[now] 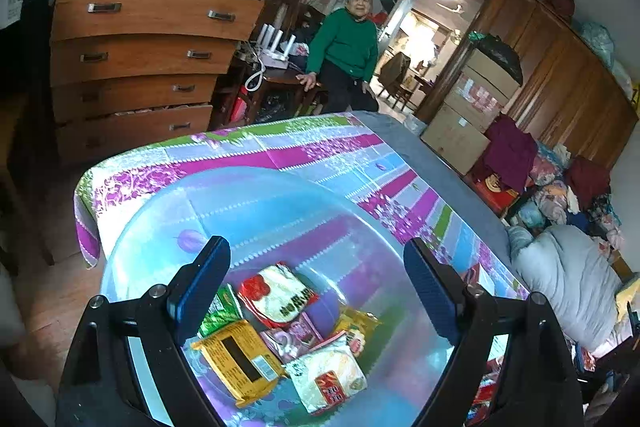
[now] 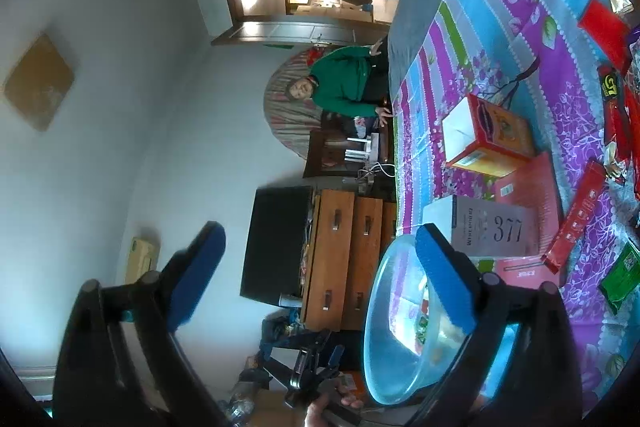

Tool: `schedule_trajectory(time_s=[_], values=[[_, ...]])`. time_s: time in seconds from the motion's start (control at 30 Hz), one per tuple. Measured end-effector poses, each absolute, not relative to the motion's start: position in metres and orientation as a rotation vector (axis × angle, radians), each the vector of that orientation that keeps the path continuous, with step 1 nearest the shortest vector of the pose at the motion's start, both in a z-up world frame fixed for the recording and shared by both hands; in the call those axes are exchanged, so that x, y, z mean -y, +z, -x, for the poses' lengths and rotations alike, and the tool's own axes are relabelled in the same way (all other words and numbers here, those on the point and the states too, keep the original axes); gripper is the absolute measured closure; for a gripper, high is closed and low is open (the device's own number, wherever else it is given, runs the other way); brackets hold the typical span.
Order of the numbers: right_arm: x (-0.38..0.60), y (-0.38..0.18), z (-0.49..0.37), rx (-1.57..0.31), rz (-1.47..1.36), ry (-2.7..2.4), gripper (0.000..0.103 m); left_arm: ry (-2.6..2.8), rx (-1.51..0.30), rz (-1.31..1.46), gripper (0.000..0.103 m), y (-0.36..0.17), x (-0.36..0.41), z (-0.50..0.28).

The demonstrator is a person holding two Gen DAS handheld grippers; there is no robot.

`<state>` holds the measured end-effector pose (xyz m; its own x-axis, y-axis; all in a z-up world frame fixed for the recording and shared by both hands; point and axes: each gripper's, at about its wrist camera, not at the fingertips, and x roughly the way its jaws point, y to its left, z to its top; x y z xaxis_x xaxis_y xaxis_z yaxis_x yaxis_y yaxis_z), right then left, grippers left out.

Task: Organize snacks
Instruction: 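Swing both grippers back toward the snack pile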

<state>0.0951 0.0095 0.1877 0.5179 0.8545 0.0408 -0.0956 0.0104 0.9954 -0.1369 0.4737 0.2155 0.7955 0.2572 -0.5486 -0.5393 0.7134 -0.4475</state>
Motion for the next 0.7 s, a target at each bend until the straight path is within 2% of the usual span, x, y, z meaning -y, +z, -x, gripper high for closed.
schedule_trajectory(time_s=[0.7], values=[[-0.02,0.191,-0.087,-0.748,-1.311,0.899,0.005,0.423,-0.541,0.582,0.013,0.208,-0.461,0.126]])
